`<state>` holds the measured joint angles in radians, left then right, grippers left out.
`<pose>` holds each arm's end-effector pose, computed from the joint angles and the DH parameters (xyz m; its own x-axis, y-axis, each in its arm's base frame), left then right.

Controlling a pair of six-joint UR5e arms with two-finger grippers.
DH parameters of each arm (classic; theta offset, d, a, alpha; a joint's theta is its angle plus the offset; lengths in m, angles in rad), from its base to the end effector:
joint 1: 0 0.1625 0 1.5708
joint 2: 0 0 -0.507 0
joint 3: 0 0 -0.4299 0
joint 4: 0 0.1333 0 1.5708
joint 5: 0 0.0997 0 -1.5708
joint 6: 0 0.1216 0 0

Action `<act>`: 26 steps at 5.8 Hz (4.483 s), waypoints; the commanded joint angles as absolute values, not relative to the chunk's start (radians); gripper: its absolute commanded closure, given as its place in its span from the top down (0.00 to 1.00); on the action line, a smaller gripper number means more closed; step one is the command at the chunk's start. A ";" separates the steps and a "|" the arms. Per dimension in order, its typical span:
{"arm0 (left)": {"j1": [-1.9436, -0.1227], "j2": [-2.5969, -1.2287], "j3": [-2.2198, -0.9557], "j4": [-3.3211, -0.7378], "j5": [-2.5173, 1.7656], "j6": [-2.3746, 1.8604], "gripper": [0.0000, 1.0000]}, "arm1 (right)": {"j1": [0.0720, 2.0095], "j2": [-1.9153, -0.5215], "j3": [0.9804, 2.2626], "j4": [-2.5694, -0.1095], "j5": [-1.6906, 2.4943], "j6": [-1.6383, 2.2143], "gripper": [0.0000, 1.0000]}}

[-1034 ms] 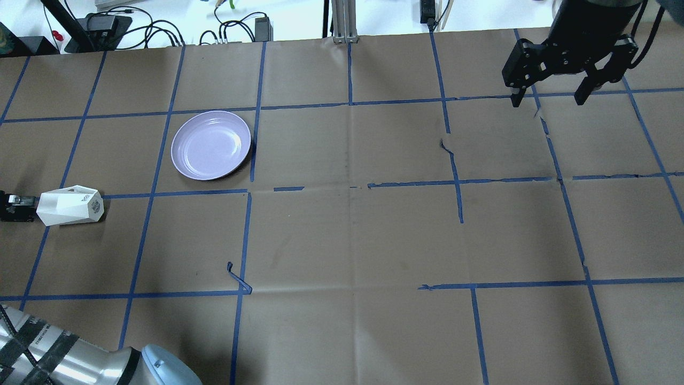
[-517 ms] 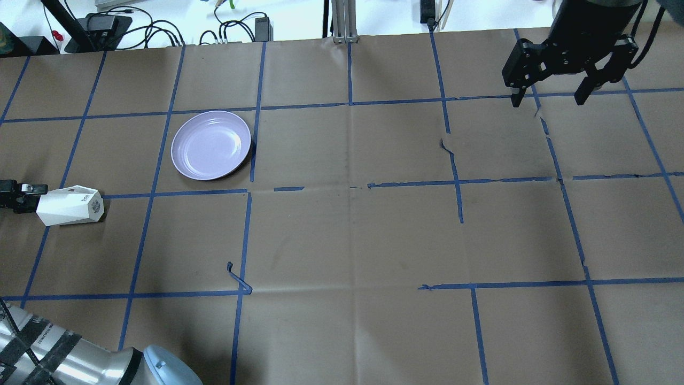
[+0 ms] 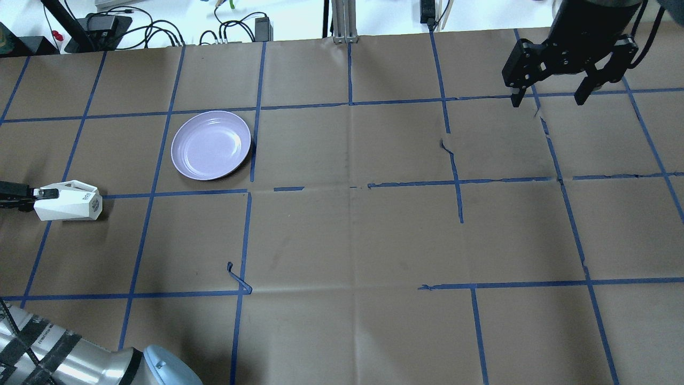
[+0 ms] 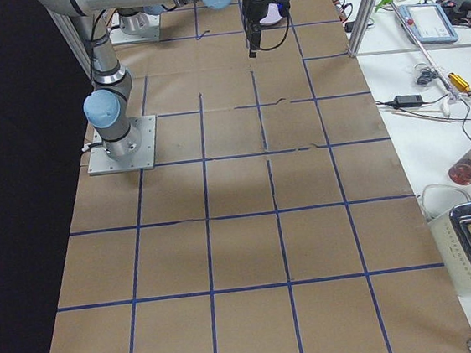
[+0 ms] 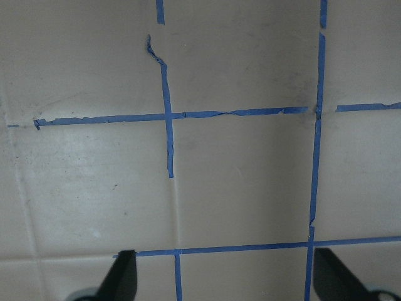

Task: Flip cup and place on plate

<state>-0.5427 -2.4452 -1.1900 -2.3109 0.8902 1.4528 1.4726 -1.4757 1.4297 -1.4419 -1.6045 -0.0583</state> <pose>0.5008 -0.5470 0.1587 -0.2686 0.0552 0.9617 -0.1397 0.9856 -0.0956 0.0730 -0.5768 0.5576 -0.9989 0.0373 0.0287 0.0396 0.9956 0.0846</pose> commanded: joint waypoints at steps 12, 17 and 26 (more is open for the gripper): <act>-1.462 -1.790 -1.474 -1.261 1.610 -0.003 0.00 | 1.473 -1.476 1.430 -1.442 -1.605 -0.058 1.00; -1.506 -2.038 -1.738 -0.711 1.652 -0.074 0.00 | 1.473 -1.476 1.430 -1.442 -1.605 -0.058 1.00; -1.615 -1.743 -1.387 -1.702 1.585 -0.080 1.00 | 1.473 -1.476 1.430 -1.442 -1.605 -0.058 1.00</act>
